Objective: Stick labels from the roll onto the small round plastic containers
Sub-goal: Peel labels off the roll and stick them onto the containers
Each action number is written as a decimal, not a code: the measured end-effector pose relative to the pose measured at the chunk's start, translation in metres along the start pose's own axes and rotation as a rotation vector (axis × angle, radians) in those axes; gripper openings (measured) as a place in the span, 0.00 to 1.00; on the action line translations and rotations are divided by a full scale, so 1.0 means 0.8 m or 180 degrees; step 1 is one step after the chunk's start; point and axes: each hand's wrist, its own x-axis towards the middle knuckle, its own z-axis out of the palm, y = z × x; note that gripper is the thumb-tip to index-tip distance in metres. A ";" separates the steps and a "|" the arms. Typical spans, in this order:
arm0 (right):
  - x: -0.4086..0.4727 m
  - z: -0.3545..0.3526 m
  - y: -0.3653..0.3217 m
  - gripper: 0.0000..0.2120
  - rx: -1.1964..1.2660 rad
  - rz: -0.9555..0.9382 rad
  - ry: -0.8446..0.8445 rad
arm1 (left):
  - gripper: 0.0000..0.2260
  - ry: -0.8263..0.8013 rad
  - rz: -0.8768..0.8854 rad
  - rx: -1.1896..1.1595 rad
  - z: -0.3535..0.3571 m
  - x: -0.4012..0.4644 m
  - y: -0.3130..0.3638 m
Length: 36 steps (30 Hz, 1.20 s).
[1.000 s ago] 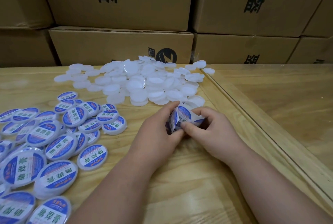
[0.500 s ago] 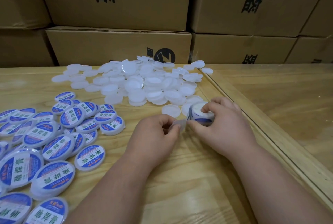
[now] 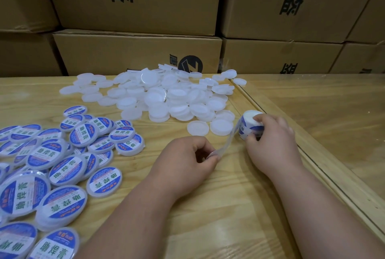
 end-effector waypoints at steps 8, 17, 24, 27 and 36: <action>-0.012 -0.005 -0.021 0.11 0.0540 -0.0383 0.0531 | 0.33 0.0026 0.0173 0.0320 -0.006 0.002 -0.001; -0.020 0.008 -0.023 0.14 0.0887 -0.0329 -0.0594 | 0.24 0.0107 -0.0037 0.1267 0.001 0.009 -0.016; -0.021 0.019 -0.027 0.08 0.1393 -0.0464 -0.1016 | 0.21 0.0444 -0.0254 0.1162 0.003 0.011 -0.020; -0.021 0.019 -0.028 0.08 0.1537 -0.0460 -0.1098 | 0.25 0.0332 -0.0199 0.1288 0.003 0.010 -0.020; -0.022 0.018 -0.031 0.10 0.1855 -0.0506 -0.1313 | 0.28 0.0580 -0.0097 0.0358 -0.001 0.010 -0.017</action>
